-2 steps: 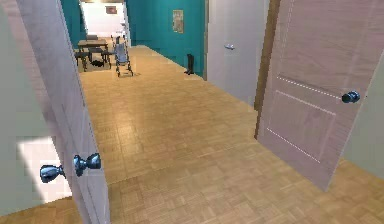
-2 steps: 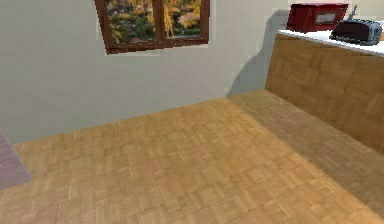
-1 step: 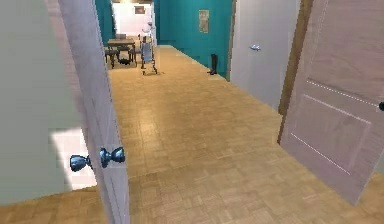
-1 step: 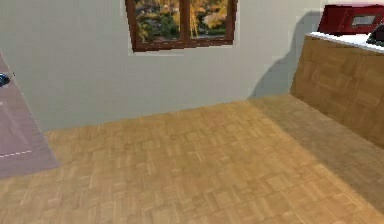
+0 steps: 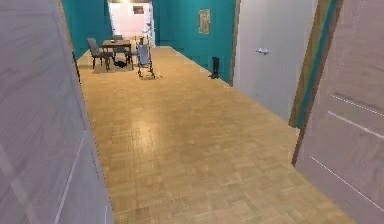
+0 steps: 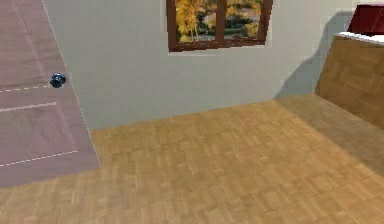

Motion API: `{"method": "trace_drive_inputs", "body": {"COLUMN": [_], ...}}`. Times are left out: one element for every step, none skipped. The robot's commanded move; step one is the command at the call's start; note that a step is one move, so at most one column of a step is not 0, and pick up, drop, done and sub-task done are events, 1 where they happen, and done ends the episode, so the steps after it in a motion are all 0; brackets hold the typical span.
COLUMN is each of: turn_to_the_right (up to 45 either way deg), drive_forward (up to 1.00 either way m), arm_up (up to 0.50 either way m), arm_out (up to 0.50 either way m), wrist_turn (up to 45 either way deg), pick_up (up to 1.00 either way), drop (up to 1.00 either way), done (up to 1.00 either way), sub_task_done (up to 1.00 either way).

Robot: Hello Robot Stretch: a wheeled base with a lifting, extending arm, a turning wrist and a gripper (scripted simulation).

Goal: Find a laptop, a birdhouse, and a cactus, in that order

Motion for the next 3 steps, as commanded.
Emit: {"method": "trace_drive_inputs", "body": {"turn_to_the_right": [0.0, -6.0, 0.0], "drive_forward": [0.65, 0.0, 1.0], "arm_up": [0.0, 0.0, 0.0], "arm_out": [0.0, 0.0, 0.0], "wrist_turn": [0.0, 0.0, 0.0], "pick_up": [0.0, 0.0, 0.0], "drop": [0.0, 0.0, 0.0], "done": [0.0, 0.0, 0.0], "sub_task_done": [0.0, 0.0, 0.0]}}
